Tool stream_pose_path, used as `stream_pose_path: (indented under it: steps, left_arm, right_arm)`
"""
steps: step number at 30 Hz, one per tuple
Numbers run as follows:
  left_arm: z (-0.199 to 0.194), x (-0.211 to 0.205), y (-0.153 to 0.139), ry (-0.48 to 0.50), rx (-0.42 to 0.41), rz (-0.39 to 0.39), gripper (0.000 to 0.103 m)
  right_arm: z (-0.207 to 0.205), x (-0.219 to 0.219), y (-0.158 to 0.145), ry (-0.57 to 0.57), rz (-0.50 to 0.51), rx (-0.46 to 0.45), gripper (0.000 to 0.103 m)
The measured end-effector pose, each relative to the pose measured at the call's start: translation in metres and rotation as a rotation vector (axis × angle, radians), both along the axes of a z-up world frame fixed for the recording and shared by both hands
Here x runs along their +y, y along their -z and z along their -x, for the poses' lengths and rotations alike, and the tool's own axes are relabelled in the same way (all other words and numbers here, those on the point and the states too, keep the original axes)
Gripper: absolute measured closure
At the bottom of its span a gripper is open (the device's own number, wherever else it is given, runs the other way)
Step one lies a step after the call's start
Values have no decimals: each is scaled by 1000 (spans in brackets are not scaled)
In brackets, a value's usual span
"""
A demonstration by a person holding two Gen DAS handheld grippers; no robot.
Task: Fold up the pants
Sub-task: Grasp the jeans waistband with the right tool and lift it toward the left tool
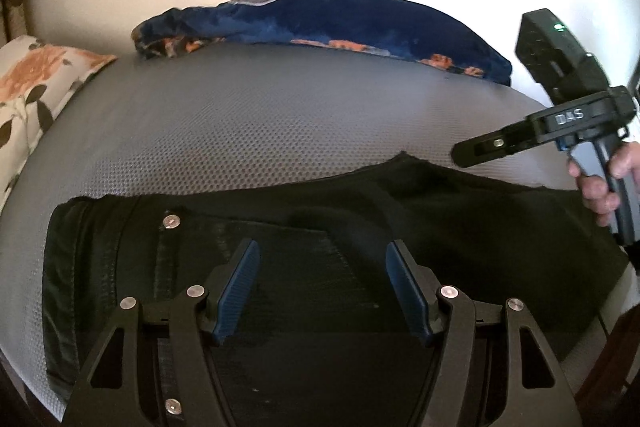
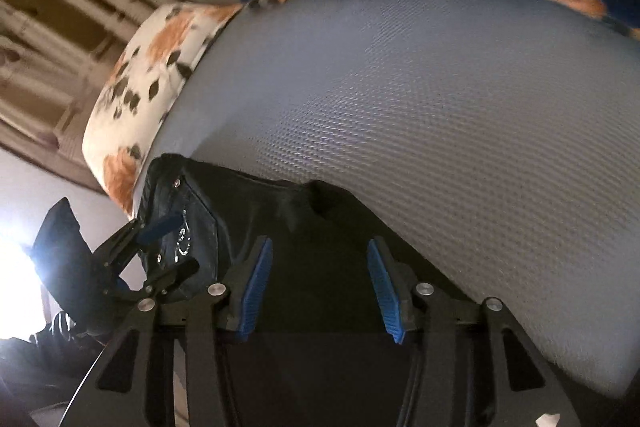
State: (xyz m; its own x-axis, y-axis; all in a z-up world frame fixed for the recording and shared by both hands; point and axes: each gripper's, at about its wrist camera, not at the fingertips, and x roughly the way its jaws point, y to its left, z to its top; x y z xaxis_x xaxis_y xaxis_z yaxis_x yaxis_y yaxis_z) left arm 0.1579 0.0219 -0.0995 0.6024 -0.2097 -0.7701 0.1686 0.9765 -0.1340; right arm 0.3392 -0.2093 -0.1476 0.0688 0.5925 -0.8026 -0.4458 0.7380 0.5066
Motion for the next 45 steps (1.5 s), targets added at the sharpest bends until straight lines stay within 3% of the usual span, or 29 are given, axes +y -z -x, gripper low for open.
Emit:
stream_pose_path:
  steps: [5,8,9,12,17,20,22,24,26,33,38,45]
  left_arm:
    - [-2,10,6,-6,13,16,36]
    - [-3,12,9,-3,18,11,36]
    - [-4,12,10,0,18,6,36]
    - [-3,13,10,8,10,-6,36]
    - [-2,20,18,-10,18,10,36]
    - [0,17,19,0,14,-19,36]
    - [0,16,19,2,14,-32,36]
    - [0,16,20,0,17,-31,36]
    - [0,16,20,1,19,-32,35]
    - [-2,12,21,3,19,-64,33]
    - [-3,8,20,0,25,-88,32]
    - [-5,-7,13,18,31,-108,32]
  right_arm:
    - [-18,29,19,-74,-6,49,58]
    - [-24,38,27,-94,-17,72,72]
    - [-27,38,28,-87,-25,76,87]
    - [-27,41,18,-61,-24,24,92]
    - [-17,48,5,-58,43,-118,94]
    - [-26,50,23,-56,64,-58,93]
    - [-32,46,26,-85,7,24,84]
    - [-36,42,27,-154,-33,104,61]
    - [-35,40,25,-231,-15,123,56]
    - [-22,1,21,-384,88,150,58]
    - [-18,-34,22,-395,134,166,60]
    - [-14,-93,30,-348,142,176,85]
